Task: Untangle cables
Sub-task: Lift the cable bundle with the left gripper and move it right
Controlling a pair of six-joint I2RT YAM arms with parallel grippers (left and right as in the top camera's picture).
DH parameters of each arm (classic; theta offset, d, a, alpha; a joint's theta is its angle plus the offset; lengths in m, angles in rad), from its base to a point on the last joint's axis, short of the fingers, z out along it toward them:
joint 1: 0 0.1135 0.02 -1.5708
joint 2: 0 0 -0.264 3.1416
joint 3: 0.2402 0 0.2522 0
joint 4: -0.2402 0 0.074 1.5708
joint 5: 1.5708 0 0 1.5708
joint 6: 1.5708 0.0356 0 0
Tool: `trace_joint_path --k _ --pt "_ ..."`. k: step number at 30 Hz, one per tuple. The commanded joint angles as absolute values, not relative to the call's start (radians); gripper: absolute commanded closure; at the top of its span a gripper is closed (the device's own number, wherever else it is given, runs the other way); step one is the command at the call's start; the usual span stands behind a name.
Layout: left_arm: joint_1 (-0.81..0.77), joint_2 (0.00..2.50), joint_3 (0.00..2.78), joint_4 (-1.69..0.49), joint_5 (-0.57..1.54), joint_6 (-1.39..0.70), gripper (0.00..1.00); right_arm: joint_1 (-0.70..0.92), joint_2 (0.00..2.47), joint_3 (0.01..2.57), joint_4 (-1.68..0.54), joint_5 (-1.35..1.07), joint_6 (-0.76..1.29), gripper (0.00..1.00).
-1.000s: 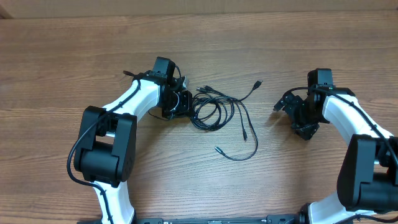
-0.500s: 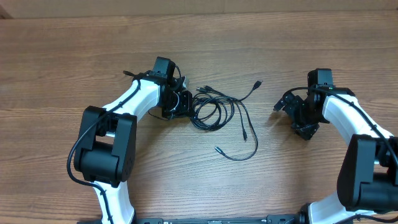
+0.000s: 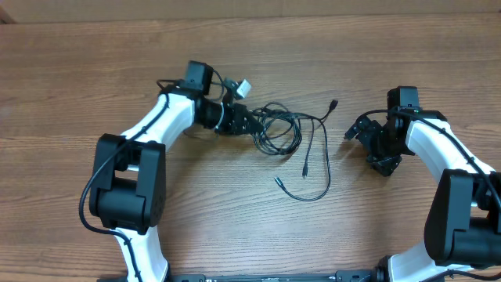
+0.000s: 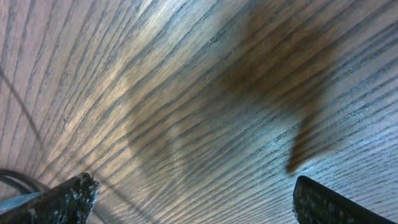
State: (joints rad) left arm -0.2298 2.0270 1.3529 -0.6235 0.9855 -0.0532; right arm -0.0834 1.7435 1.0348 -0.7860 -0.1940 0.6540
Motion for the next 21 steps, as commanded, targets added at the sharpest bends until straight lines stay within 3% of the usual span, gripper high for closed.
trace_joint_path --k 1,8,15,19,20,21 --pt "-0.173 2.019 1.407 -0.631 1.251 0.087 0.96 -0.082 1.717 1.043 -0.783 -0.187 0.649 0.0" --pt "-0.144 2.019 1.406 -0.74 1.228 0.311 0.96 -0.082 1.717 1.043 -0.783 -0.188 0.652 0.0" --pt "-0.137 2.019 1.406 -0.957 1.156 0.842 0.96 -0.082 1.717 1.043 -0.806 -0.39 0.675 0.0" --pt "-0.137 2.019 1.406 -0.939 1.196 0.873 0.96 -0.082 1.717 1.043 -0.835 -0.512 0.619 0.0" --pt "-0.137 2.019 1.406 -0.938 1.194 0.873 0.96 -0.085 1.717 1.043 -0.836 -0.535 0.607 0.02" --pt "-0.137 2.019 1.406 -0.937 1.189 0.873 0.96 -0.089 1.716 1.045 -0.837 -0.6 0.559 0.12"
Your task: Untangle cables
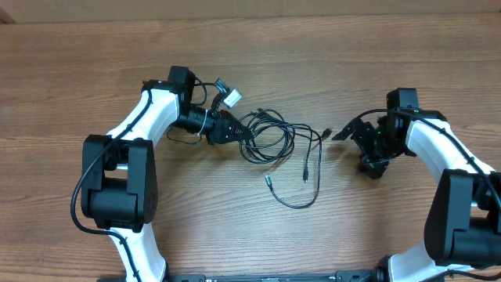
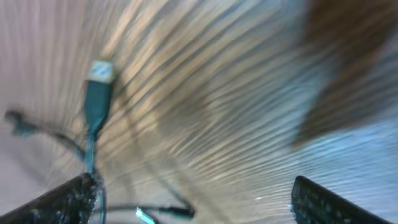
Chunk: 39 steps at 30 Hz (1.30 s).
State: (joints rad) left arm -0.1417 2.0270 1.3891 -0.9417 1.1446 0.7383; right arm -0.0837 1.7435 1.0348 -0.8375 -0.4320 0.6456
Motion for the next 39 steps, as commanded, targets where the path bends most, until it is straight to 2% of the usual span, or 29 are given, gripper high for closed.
trace_joint_path --k 1,2,3,6,11,13,14,19,23,25,27,31,35,39 --pt "-0.137 2.019 1.406 -0.936 1.172 0.872 0.96 -0.097 1.713 1.053 -0.83 -0.769 0.435 0.37" --pt "-0.137 2.019 1.406 -0.936 1.163 0.872 0.96 -0.102 1.709 1.06 -0.824 -0.881 0.348 0.52" --pt "-0.137 2.019 1.406 -0.937 1.16 0.872 0.96 -0.109 1.701 1.071 -0.826 -0.971 0.294 0.6" --pt "-0.137 2.019 1.406 -0.936 1.166 0.872 0.96 -0.117 1.658 1.11 -0.864 -1.076 0.253 0.62" --pt "-0.139 2.019 1.406 -0.928 1.214 0.867 0.96 -0.089 1.571 1.118 -0.916 -1.079 0.222 0.62" --pt "-0.141 2.019 1.406 -0.926 1.245 0.867 0.96 -0.071 1.56 1.118 -0.919 -1.079 0.224 0.65" --pt "-0.142 2.019 1.406 -0.923 1.263 0.867 0.96 -0.058 1.56 1.118 -0.918 -1.079 0.229 0.69" --pt "-0.158 2.02 1.406 -0.918 1.371 0.847 0.96 0.056 1.561 1.118 -0.822 -1.098 0.273 0.7" --pt "-0.182 2.02 1.406 -0.908 1.387 0.807 0.96 0.146 1.561 1.118 -0.631 -1.092 0.429 0.78" --pt "-0.203 2.02 1.406 -0.879 1.387 0.765 0.96 0.205 1.561 1.118 -0.527 -1.017 0.538 0.91" --pt "-0.216 2.02 1.406 -0.857 1.383 0.73 0.96 0.238 1.561 1.118 -0.501 -0.936 0.596 0.96" --pt "-0.225 2.02 1.406 -0.829 1.377 0.691 0.96 0.294 1.561 1.118 -0.503 -0.767 0.637 0.96" --pt "-0.225 2.02 1.406 -0.825 1.377 0.691 0.96 0.299 1.561 1.118 -0.511 -0.736 0.639 0.85" --pt "-0.225 2.02 1.406 -0.825 1.377 0.691 0.96 0.299 1.561 1.118 -0.582 -0.664 0.64 0.82"
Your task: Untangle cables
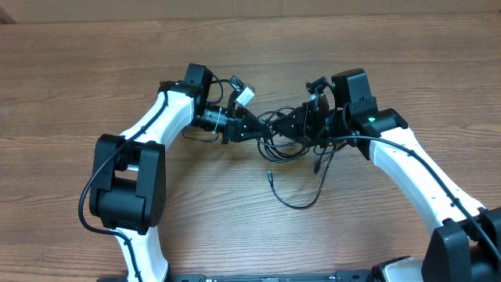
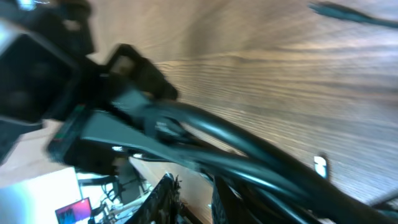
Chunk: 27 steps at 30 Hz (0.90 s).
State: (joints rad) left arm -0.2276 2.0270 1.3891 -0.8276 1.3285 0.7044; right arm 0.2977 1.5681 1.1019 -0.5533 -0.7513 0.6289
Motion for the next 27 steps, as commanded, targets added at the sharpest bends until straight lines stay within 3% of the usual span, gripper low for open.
trace_joint_path --k 1,8,23,27 --pt "-0.225 2.02 1.406 -0.823 1.378 0.686 0.96 0.299 1.561 1.118 -0.59 -0.645 0.64 0.82" --pt "-0.225 2.02 1.406 -0.766 1.377 0.521 0.96 0.299 1.561 1.118 -0.594 -0.549 0.64 0.81" --pt "-0.225 2.02 1.406 -0.762 1.377 0.515 0.96 0.321 1.562 1.118 -0.526 -0.49 0.689 0.8" --pt "-0.225 2.02 1.406 -0.762 1.377 0.515 0.96 0.326 1.562 1.118 -0.51 -0.475 0.693 0.74"
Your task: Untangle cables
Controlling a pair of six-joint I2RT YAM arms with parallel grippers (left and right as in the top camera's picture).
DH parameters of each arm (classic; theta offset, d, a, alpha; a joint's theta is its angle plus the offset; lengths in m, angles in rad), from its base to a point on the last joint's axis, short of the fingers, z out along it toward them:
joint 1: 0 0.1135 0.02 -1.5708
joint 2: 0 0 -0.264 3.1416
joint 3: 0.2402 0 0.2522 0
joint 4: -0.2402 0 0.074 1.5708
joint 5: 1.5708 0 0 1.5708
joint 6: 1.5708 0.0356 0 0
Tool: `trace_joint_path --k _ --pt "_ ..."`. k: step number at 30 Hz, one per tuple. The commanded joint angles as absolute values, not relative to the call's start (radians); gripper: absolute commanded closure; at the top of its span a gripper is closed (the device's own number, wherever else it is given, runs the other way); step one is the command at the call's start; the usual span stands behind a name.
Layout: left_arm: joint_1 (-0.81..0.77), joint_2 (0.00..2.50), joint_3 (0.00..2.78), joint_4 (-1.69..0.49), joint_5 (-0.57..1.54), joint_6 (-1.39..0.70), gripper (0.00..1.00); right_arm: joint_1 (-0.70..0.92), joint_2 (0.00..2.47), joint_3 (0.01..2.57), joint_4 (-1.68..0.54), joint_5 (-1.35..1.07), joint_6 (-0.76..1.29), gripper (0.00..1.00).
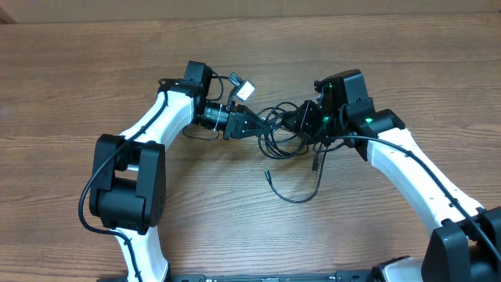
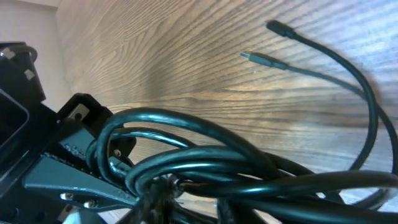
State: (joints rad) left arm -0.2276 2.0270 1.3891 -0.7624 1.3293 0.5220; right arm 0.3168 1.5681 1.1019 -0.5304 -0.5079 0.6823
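Observation:
A knot of black cables (image 1: pixel 275 130) lies mid-table. My left gripper (image 1: pixel 244 124) is shut on its left side, fingers pointing right. From the other side my right gripper (image 1: pixel 301 119) grips the knot, its fingers (image 2: pixel 152 205) close together with cable strands (image 2: pixel 205 165) passing between them. The left gripper's dark body (image 2: pixel 68 165) shows just behind the loops in the right wrist view. One loose tail (image 1: pixel 301 196) curls toward the front and ends in a small plug (image 1: pixel 266 174). Two thin plug ends (image 2: pixel 256 58) lie on the wood beyond the knot.
A white connector (image 1: pixel 244 90) sticks up by the left wrist, above the knot. The wooden table (image 1: pixel 250 235) runs wide on all sides. Both white forearms angle in toward the centre, the left one (image 1: pixel 160 117) and the right one (image 1: pixel 407 164).
Little has shifted. My left gripper sits slightly further right, and the right gripper has tipped a bit, so its camera now looks over the loops to the table. Both still hold the knot.
At first my left gripper held the knot's left side while the right gripper stood open far to the right. Then the left had drawn the knot leftward. Later the right arm was across at the knot with fingers closed in. Now both grip it.

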Motion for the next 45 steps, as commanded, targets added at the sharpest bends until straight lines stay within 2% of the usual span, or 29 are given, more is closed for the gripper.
trace_joint_path --k 1,4,8,20,26,37,45 --pt "-0.225 2.02 1.406 -0.762 1.377 0.515 0.96 0.327 1.562 1.118 -0.508 -0.471 0.701 0.72" --pt "-0.225 2.02 1.406 -0.762 1.377 0.515 0.96 0.328 1.562 1.118 -0.5 -0.453 0.738 0.72" --pt "-0.225 2.02 1.406 -0.762 1.377 0.515 0.96 0.328 1.562 1.118 -0.497 -0.445 0.741 0.77" --pt "-0.225 2.02 1.406 -0.762 1.381 0.515 0.96 0.328 1.562 1.118 -0.491 -0.446 0.745 0.78" --pt "-0.225 2.02 1.406 -0.762 1.381 0.515 0.96 0.328 1.562 1.118 -0.492 -0.446 0.745 0.87" --pt "-0.226 2.02 1.406 -0.762 1.381 0.508 0.96 0.328 1.562 1.118 -0.492 -0.445 0.744 0.95" --pt "-0.231 2.02 1.406 -0.761 1.38 0.508 0.96 0.328 1.562 1.118 -0.543 -0.38 0.734 0.96"
